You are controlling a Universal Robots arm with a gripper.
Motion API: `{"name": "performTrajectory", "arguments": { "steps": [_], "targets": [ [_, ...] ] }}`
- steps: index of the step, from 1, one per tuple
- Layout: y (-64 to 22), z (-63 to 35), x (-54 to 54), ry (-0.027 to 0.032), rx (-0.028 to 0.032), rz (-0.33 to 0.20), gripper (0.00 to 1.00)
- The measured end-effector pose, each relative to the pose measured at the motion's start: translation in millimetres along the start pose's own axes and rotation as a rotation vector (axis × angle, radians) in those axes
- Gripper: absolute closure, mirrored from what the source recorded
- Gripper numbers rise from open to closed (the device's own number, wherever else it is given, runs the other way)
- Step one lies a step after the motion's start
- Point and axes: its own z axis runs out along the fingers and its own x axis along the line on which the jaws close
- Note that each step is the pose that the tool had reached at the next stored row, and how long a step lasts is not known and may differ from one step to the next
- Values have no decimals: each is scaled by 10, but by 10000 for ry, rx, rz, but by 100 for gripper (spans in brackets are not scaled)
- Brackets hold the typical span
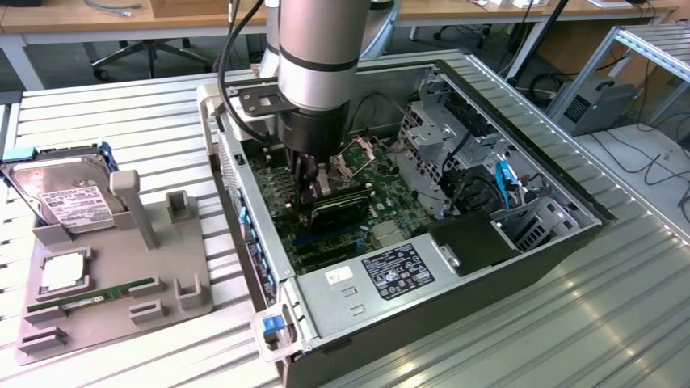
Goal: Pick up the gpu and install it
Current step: 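Press down on the gpu until it lock into place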
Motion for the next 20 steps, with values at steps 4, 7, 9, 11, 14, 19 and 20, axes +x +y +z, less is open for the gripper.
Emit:
{"name": "performTrajectory", "arguments": {
  "steps": [4,7,9,11,14,19,20],
  "targets": [
    [1,2,5,0,-1,3,89],
    [1,3,7,0,0,2,89],
    [1,4,11,0,-1,2,89],
    [1,4,13,1,0,2,89],
    [1,6,18,0,0,1,89],
    [2,15,32,2,-2,2,89],
    [2,19,33,2,-2,2,89]
  ]
}}
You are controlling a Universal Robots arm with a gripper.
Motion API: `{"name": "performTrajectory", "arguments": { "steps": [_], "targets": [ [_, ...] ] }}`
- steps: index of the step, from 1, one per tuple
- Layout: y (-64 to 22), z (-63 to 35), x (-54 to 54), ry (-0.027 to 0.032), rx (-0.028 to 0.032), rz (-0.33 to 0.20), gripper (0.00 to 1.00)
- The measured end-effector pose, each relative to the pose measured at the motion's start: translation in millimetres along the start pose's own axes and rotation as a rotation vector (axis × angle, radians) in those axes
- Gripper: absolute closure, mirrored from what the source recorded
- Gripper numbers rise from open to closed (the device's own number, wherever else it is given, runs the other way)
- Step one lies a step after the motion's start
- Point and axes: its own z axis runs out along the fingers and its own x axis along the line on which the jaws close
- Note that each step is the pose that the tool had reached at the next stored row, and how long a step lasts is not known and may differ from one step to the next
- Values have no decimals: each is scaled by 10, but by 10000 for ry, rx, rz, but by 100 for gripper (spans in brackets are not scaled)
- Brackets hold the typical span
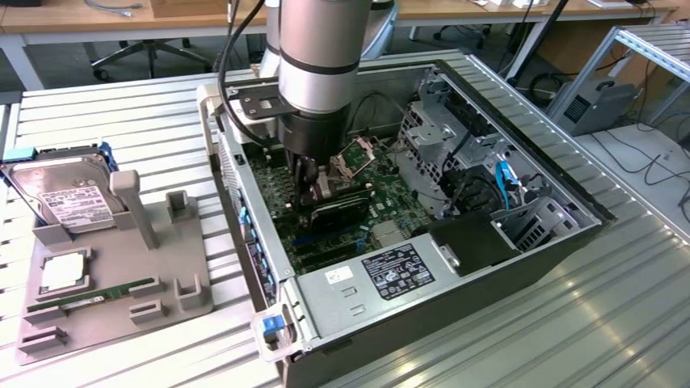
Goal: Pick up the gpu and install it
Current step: 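Press down on the gpu until it lock into place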
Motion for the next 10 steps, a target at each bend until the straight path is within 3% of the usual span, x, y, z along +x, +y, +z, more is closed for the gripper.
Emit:
{"name": "performTrajectory", "arguments": {
  "steps": [10],
  "targets": [
    [-2,14,-2,-19,11,-1,89]
  ]
}}
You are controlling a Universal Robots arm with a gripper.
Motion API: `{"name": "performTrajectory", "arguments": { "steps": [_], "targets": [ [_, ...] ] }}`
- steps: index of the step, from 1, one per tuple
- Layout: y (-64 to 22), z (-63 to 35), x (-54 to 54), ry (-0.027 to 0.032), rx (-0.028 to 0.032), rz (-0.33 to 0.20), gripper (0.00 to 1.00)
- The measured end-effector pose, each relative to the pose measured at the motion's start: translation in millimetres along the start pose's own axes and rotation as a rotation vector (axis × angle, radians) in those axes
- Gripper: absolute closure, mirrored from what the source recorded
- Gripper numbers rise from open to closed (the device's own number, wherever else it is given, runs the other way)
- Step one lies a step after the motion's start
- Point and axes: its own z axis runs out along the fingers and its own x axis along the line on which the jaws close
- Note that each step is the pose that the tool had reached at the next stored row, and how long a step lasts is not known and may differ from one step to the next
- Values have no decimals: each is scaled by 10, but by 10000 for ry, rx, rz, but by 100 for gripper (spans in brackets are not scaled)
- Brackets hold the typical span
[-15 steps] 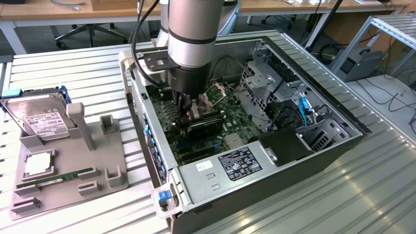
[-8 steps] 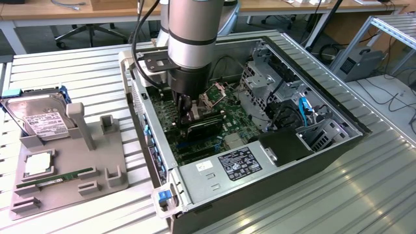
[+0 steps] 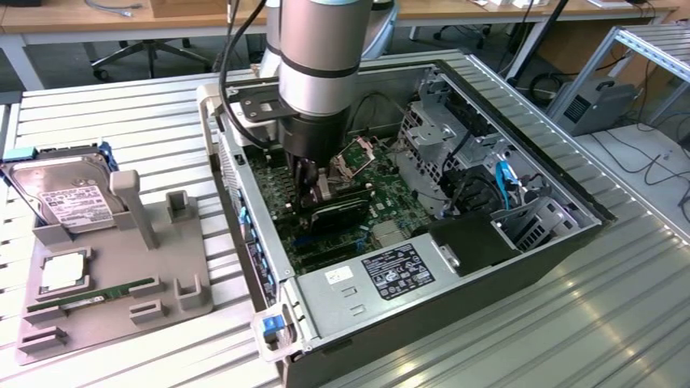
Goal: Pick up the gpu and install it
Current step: 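Press down on the gpu until it lock into place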
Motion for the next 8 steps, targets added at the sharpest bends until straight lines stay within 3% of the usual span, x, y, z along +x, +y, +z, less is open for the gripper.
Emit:
{"name": "performTrajectory", "arguments": {
  "steps": [2,3,5,8],
  "targets": [
    [4,-106,6,18,-10,0,89],
    [-5,-112,6,15,-8,-3,89],
    [-68,-114,6,15,-27,-2,89],
    [-213,-119,4,16,-106,-5,89]
  ]
}}
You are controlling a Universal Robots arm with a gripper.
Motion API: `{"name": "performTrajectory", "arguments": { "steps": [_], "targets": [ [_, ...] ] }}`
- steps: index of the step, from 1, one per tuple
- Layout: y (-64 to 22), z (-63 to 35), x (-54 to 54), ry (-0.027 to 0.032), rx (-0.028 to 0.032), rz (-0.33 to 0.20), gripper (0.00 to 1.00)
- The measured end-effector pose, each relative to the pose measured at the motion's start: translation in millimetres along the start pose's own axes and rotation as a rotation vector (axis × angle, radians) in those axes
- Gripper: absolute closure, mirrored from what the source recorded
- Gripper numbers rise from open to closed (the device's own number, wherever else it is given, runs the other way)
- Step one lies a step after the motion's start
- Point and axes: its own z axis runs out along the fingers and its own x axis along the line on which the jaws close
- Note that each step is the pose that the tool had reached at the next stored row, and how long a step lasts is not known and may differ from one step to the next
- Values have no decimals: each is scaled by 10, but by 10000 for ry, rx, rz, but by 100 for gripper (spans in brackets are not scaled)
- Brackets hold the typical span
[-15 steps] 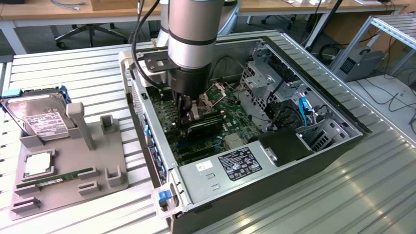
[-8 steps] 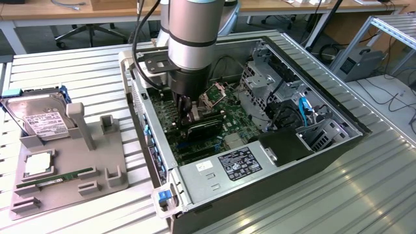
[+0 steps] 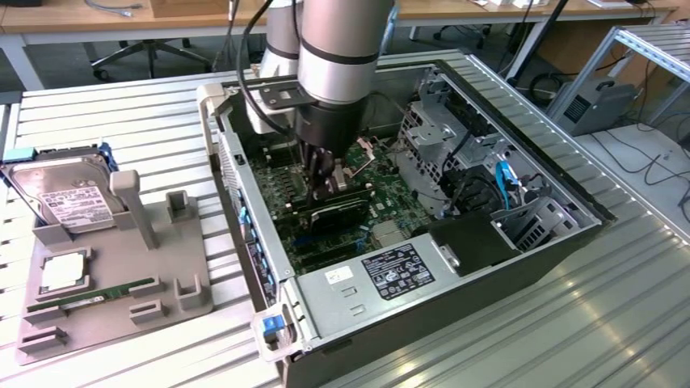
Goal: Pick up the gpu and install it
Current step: 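Press down on the gpu until it lock into place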
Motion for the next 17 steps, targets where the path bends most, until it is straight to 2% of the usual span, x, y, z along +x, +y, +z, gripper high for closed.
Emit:
{"name": "performTrajectory", "arguments": {
  "steps": [8,11,17],
  "targets": [
    [-363,-15,-6,4,-225,-11,89],
    [-456,-18,-7,4,-264,-14,89],
    [-503,-20,-8,5,-274,-12,89]
  ]
}}
